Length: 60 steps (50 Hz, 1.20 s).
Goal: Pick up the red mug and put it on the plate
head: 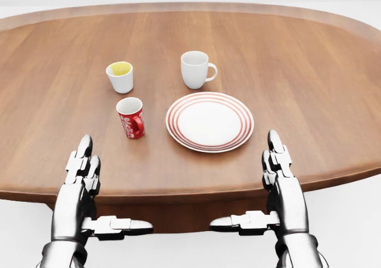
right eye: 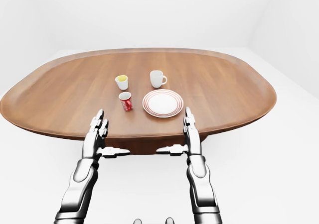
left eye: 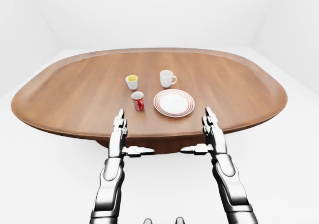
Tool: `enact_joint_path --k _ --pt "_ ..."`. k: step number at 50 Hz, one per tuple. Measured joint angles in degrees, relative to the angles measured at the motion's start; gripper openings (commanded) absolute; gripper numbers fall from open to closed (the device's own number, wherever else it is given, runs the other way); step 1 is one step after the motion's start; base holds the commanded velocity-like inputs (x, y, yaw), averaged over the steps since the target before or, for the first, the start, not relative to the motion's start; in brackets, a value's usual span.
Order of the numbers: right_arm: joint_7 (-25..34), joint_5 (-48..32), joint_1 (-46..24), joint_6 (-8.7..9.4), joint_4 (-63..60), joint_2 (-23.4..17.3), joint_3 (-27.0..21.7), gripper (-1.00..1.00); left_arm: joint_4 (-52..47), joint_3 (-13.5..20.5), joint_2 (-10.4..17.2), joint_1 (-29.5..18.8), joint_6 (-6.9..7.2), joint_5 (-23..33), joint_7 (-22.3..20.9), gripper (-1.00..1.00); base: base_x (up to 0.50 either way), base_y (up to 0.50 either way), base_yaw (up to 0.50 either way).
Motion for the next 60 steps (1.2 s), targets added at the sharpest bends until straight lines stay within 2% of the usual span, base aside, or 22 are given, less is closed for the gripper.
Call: enact_joint_path --k 8,32,52,60 --pt "0.69 -0.40 0.41 -0.36 -0.62 -0.29 -0.36 1.00 -2.03 0.15 0.13 1.12 0.72 -0.05 -0.82 1.00 0.00 0.00 0.00" --pt "0.90 -2.12 0.83 -0.97 -1.02 -0.44 -0.29 1.00 -3.86 0.10 0.06 2.19 1.06 -0.11 -1.18 1.00 0.00 0.00 0.00" --pt "0.32 -3.36 1.29 -0.98 -1.56 -0.47 -0.33 1.00 -5.53 -0.12 -0.03 2.83 1.74 -0.27 -1.25 1.00 0.00 0.35 0.00" --pt "0.16 -3.61 1.31 -1.04 -1.53 -0.36 -0.25 1.00 -5.34 -0.07 0.04 2.75 1.67 -0.30 -1.26 1.00 0.00 0.01 0.00"
